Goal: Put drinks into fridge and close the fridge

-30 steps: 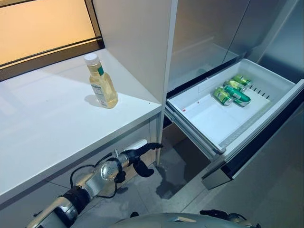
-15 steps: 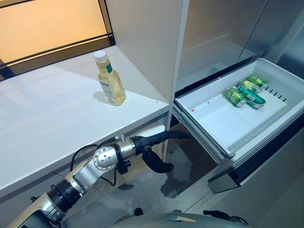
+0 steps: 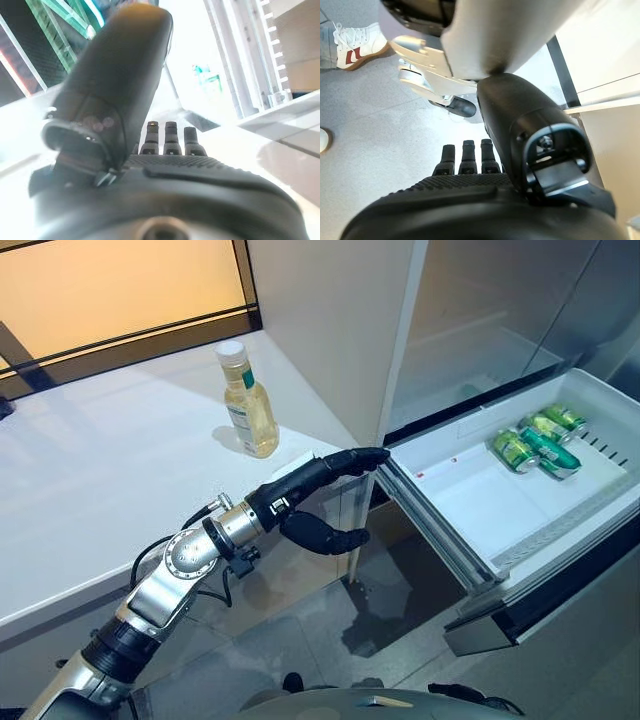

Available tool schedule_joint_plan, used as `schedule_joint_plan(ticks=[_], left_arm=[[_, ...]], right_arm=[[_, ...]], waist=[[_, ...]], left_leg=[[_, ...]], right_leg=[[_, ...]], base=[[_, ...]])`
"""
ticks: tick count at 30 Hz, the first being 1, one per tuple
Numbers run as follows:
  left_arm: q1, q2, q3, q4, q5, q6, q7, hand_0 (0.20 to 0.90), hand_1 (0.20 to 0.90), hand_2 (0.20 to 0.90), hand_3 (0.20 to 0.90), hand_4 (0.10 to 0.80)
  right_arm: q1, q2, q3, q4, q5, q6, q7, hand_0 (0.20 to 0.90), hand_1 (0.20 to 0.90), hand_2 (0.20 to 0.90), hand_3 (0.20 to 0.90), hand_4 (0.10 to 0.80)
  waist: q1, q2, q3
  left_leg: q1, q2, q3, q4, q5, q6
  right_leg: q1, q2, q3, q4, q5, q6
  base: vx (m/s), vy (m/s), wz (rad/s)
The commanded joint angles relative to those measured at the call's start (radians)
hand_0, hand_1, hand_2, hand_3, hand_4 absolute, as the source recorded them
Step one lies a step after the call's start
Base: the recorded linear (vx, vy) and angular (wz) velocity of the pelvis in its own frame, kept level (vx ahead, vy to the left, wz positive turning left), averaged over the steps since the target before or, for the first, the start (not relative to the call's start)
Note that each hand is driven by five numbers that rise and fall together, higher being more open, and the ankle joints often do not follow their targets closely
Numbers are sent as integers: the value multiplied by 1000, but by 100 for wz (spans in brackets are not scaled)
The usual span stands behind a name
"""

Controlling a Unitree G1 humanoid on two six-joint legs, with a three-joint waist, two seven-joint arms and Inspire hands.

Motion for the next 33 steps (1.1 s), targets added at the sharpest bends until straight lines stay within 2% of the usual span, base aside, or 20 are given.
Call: schedule_joint_plan(ticks=[1,7,10,15,24,33], left_arm=[[-49,-37,113,-133,-183,-128,-29,900,900,900,900,800],[-40,-71,169,-158,-315,-120,-98,900,900,900,900,800],[-31,-76,198,-159,-334,-118,-110,900,900,900,900,800],[-10,-62,248,-153,-293,-124,-103,900,900,900,900,800],[66,-7,391,-135,-234,-122,-64,900,900,900,900,800],[143,-4,473,-82,-164,-118,48,900,900,900,900,800]], right_arm=[[2,32,13,-28,35,-11,11,900,900,900,900,800],[2,32,9,-31,36,-9,13,900,900,900,900,800],[5,31,5,-37,32,-7,13,900,900,900,900,800],[14,29,-4,-44,24,-4,15,900,900,900,900,800],[35,17,-36,-37,-1,-18,29,900,900,900,900,800],[39,10,-50,-39,-10,-13,33,900,900,900,900,800]], waist=[[17,-6,-33],[25,-9,-33],[25,-10,-34],[29,-9,-37],[47,-5,-41],[68,-1,-43]], left_leg=[[-24,-18,-75,1,-63,26],[-24,-19,-82,1,-63,25],[-23,-21,-85,1,-64,24],[-23,-22,-87,1,-64,23],[-24,-23,-98,1,-61,17],[-29,-26,-113,1,-55,13]], right_leg=[[-90,-16,30,27,72,64],[-88,-17,28,26,73,61],[-87,-17,28,26,74,60],[-85,-17,28,22,74,60],[-77,-20,13,17,69,61],[-73,-23,-4,16,65,60]], base=[[1,-4,3],[0,-2,2],[0,0,0],[0,0,0],[5,9,3],[6,10,6]])
